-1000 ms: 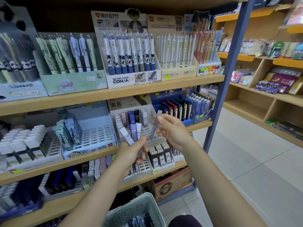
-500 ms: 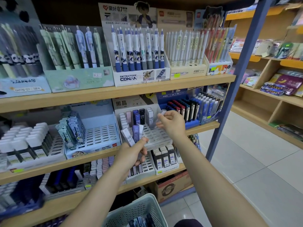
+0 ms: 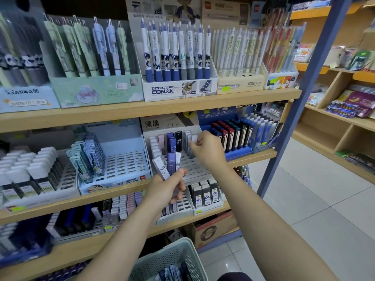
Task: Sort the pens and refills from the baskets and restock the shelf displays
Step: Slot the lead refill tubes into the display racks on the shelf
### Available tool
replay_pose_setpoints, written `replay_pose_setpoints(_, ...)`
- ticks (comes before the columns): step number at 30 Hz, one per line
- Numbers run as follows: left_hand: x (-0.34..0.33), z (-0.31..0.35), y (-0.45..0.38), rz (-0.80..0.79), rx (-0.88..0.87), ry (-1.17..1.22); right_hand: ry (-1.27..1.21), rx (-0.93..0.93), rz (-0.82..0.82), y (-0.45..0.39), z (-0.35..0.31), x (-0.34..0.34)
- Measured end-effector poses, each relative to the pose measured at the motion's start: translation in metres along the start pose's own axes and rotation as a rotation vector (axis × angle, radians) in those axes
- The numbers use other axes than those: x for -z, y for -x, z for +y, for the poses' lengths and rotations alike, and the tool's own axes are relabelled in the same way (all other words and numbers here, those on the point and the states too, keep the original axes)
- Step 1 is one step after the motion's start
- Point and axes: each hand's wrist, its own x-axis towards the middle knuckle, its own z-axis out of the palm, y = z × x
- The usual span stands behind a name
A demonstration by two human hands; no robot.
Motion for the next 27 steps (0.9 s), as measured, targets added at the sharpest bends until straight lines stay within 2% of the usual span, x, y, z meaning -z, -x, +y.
replay_pose_setpoints(6,0.002,0.002,0.001,-0.026,0.01,-0.002,0.068,-0.012,-0.045,0.001,0.001,-0.009)
replay_pose_setpoints(11,0.003,0.006,0.006,-0.077,0.035,0.094,-0.145,-0.021,-0.048,0.023,-0.002,0.015)
replay_pose_setpoints(12,0.002,0.008,0.007,-0.088,0.041,0.124,-0.214,-0.023,-0.124,0.032,-0.005,0.022)
replay_pose_setpoints(15,-0.002,0.012,0.011,-0.125,0.05,0.161,-0.503,-0.095,-0.497,0.061,-0.015,0.043)
replay_pose_setpoints(17,-0.006,0.014,0.013,-0.156,0.059,0.143,-0.628,-0.099,-0.61,0.075,-0.019,0.052)
replay_pose_setpoints(21,-0.011,0.018,0.02,-0.201,0.071,0.115,-0.711,-0.121,-0.551,0.078,-0.012,0.052)
replay_pose_setpoints(27,-0.011,0.016,0.032,-0.141,0.041,0.075,-0.73,-0.145,-0.37,0.082,-0.007,0.053)
